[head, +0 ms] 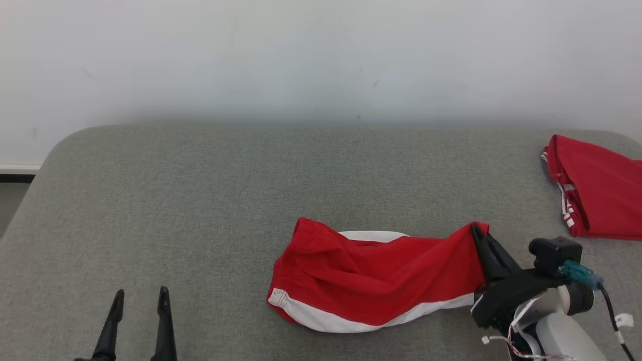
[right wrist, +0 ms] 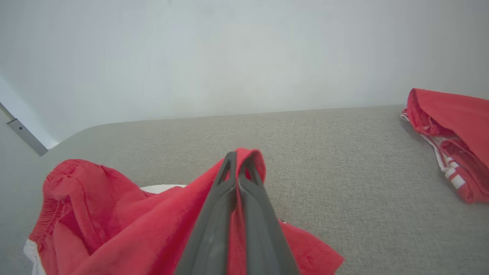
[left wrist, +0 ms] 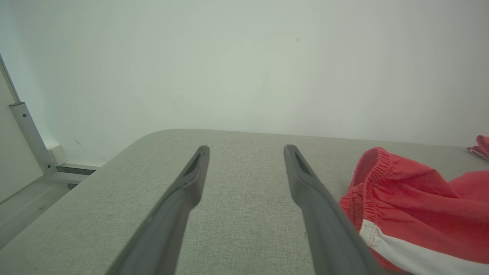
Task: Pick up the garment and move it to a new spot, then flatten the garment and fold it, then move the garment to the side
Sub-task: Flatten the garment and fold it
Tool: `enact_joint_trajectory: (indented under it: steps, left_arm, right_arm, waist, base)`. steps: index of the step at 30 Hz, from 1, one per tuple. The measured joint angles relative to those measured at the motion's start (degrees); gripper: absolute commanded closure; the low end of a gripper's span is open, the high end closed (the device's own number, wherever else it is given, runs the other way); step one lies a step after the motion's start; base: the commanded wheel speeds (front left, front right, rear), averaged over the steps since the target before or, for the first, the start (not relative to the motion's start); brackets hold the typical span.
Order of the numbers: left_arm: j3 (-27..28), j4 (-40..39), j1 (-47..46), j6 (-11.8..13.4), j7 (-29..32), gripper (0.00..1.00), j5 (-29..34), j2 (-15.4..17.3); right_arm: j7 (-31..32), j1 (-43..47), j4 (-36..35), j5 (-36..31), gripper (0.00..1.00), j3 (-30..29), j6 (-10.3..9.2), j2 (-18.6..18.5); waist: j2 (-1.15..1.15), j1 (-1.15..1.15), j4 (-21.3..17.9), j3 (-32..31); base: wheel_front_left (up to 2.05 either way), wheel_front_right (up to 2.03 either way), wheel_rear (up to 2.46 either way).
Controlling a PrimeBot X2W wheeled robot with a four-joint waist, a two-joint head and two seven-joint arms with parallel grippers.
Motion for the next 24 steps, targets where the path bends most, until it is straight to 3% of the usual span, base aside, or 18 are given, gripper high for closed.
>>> enact_joint_trajectory:
  steps: [11, 12, 13, 14, 15, 19, 24]
  left_arm:
    - [-2.5, 3.2, -3.4, -0.9, 0.0, 0.00, 0.5, -0.4]
    - [-2.6, 3.4, -3.5, -0.9, 0.0, 0.00, 0.5, -0.4]
    - [-2.8, 3.6, -3.6, -1.0, 0.0, 0.00, 0.5, -0.4]
    - [-2.8, 3.6, -3.6, -1.0, 0.0, 0.00, 0.5, -0.4]
    - [-2.9, 3.7, -3.6, -1.0, 0.0, 0.00, 0.5, -0.5]
    - [-3.0, 4.1, -3.6, -1.0, 0.0, 0.00, 0.5, -0.6]
    - [-2.6, 4.3, -3.2, -1.0, 0.0, 0.00, 0.5, -0.7]
  right_arm:
    - [-2.6, -15.9, 25.8, 2.1, 1.00, 1.6, 0.00, -0.8]
    - [-2.9, -16.5, 27.8, 2.0, 0.79, 2.0, 0.00, -0.8]
    - [-3.6, -17.1, 29.7, 2.0, 0.71, 2.3, 0.00, -0.8]
    - [-3.6, -17.1, 29.7, 2.0, 0.54, 2.3, 0.00, -0.8]
    - [-4.1, -17.6, 31.3, 2.0, 0.00, 2.8, 0.00, -0.8]
    - [-6.8, -18.6, 34.4, 3.4, 0.00, 5.2, 0.00, -0.6]
    - [-9.0, -17.7, 32.4, 6.6, 0.00, 9.3, 0.00, -2.0]
  waist:
    - [0.00, 0.01, 3.5, 2.5]
    - [0.00, 0.01, 3.6, 2.6]
    - [0.01, 0.01, 3.7, 2.6]
    - [0.01, 0.01, 3.7, 2.6]
    - [0.00, 0.01, 3.6, 2.6]
    - [0.00, 0.00, 3.2, 1.9]
    - [0.00, 0.00, 2.2, 0.6]
  base:
    - [0.00, 0.00, 0.00]
    - [0.00, 0.00, 0.00]
    - [0.00, 0.00, 0.00]
    - [0.00, 0.00, 0.00]
    - [0.00, 0.00, 0.00]
    - [0.00, 0.00, 0.00]
    - [0.00, 0.00, 0.00]
